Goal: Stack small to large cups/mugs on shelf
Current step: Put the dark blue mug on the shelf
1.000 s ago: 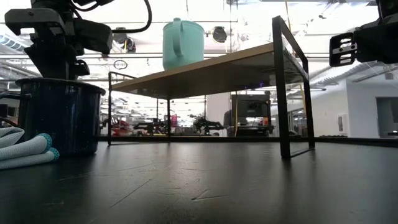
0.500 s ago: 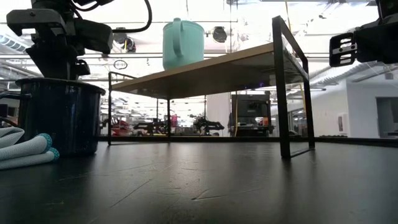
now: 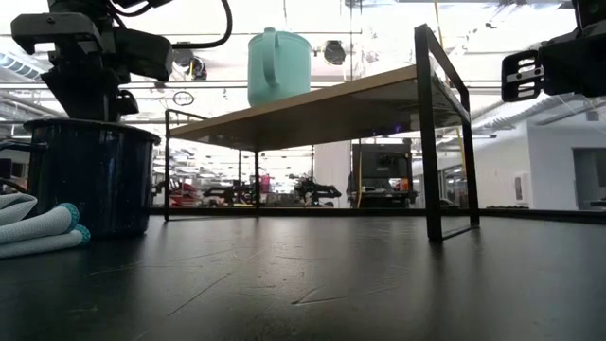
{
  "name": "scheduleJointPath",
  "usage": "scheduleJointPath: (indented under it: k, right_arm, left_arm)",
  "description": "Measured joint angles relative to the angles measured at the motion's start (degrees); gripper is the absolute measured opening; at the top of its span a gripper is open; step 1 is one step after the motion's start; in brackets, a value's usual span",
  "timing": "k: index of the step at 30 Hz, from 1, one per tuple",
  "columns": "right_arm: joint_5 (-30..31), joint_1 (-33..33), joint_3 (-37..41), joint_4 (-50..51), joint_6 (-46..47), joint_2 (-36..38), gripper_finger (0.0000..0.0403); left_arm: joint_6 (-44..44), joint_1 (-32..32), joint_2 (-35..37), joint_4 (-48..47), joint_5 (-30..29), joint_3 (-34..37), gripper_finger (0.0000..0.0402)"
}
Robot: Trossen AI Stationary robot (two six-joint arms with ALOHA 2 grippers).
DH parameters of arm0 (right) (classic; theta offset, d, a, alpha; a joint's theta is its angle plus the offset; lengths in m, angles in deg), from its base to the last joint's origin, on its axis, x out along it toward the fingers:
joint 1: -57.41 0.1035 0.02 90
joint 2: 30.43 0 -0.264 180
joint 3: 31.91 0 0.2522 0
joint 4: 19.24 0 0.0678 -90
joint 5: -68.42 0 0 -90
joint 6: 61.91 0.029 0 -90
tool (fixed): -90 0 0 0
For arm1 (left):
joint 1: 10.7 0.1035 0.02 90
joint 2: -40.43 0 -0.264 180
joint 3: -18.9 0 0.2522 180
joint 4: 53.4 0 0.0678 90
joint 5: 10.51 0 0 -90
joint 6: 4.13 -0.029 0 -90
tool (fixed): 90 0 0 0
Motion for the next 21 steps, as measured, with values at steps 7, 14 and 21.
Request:
scheduleJointPath:
  k: [7,14,21]
  right_arm:
    - [0.0,0.0,0.0,0.0,0.1,0.0,0.0000]
    - [0.0,0.0,0.0,0.0,0.1,0.0,0.0000]
    - [0.0,0.0,0.0,0.0,0.1,0.0,0.0000]
  left_arm:
    - [0.0,0.0,0.0,0.0,0.0,0.0,0.0076]
    - [-0.1,0.0,0.0,0.0,-1.1,0.0,0.0046]
    - [-0.6,0.0,0.0,-0.1,-1.4,0.0,0.0030]
